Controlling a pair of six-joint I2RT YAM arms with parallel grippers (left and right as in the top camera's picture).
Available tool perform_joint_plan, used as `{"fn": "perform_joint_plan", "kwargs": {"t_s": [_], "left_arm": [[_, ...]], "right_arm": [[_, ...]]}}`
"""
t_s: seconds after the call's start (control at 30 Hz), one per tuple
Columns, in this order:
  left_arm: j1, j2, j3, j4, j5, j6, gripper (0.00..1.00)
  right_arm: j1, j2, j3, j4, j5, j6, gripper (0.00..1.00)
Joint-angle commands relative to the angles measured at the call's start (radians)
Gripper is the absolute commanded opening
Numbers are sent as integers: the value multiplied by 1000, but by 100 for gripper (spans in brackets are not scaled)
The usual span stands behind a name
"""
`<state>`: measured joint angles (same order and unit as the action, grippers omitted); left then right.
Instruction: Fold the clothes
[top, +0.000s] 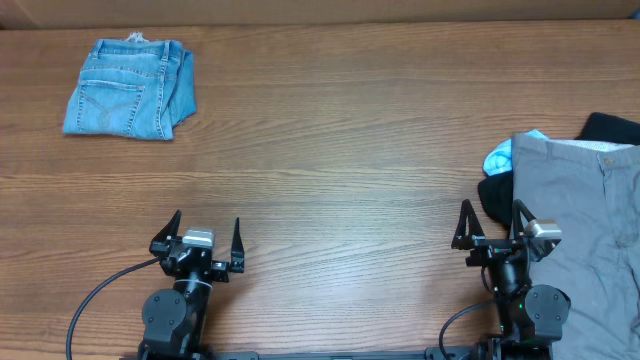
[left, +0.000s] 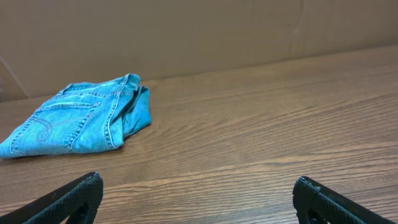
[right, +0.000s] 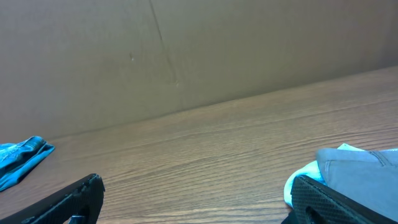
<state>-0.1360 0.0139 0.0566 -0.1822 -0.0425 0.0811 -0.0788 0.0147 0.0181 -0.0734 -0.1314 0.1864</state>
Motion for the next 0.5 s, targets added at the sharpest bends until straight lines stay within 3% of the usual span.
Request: {"fn": "perform_joint_plan", "kwargs": {"t_s": [0.0, 0.47], "left_arm": [[-3, -8, -7, 8, -10, -10, 100], [-3, -8, -7, 8, -10, -10, 100]], "right_arm": [[-1, -12, -10, 5, -4, -1, 100], [-1, -12, -10, 5, -4, 0, 100]]}}
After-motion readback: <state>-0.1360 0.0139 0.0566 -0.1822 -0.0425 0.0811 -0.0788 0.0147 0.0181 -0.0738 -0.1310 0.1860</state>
